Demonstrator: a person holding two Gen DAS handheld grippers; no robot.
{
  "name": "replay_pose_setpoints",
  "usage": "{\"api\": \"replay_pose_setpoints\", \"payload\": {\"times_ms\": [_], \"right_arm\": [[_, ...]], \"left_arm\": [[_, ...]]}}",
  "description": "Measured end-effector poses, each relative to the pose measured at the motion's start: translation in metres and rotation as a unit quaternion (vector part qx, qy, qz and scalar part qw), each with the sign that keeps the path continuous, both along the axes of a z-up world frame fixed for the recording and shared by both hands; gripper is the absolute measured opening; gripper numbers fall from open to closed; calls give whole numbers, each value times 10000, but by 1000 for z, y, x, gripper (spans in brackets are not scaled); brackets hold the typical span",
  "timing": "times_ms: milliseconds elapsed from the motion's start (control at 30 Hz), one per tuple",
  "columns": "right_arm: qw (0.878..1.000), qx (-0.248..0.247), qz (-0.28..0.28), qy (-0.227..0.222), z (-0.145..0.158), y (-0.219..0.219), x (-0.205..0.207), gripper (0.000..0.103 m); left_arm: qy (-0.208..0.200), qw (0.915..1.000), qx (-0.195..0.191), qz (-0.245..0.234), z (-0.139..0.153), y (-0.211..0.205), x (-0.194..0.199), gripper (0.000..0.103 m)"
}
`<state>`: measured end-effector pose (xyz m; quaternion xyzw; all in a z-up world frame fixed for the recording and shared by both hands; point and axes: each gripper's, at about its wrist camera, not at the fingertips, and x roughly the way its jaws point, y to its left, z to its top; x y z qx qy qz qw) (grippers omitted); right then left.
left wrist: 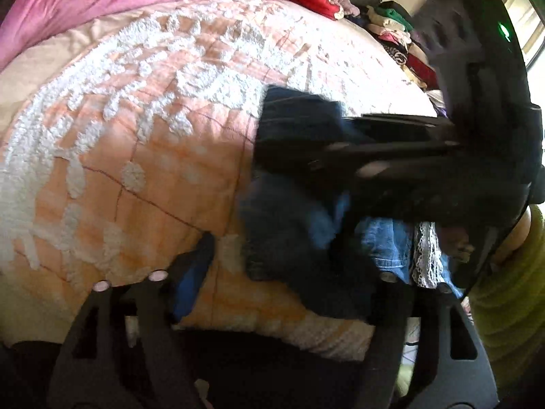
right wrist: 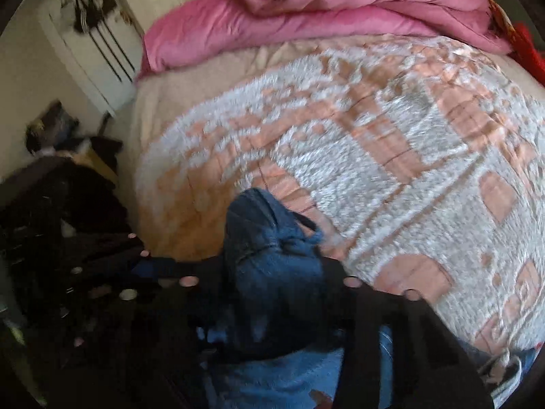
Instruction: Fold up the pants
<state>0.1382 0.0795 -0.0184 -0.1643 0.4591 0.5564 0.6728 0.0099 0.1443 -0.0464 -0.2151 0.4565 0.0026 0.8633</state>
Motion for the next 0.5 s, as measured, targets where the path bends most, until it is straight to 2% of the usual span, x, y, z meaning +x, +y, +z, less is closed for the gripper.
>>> {"api": "replay_pose_setpoints", "payload": {"times_ms": [133, 267, 333, 367, 500], "right_arm": [[9977, 602, -179, 250, 23, -37, 3, 32], [9931, 1069, -317, 367, 42, -72, 5, 32], [9909, 1235, -393, 371, 50, -87, 6, 32], [9894, 1328, -425, 402, 54, -96, 7, 32], [9852, 1553, -600, 401, 60, -127, 11, 32]], "left_arm": [[-251, 9996, 49, -114, 16, -9, -6, 79], [-411, 9988, 94, -261, 30, -26, -7, 80], [-469, 9984, -12, -319, 34, -34, -4, 85], [-456, 9984, -46, -336, 34, -38, -1, 92], [-436, 9973, -395, -450, 30, -52, 7, 92]]}}
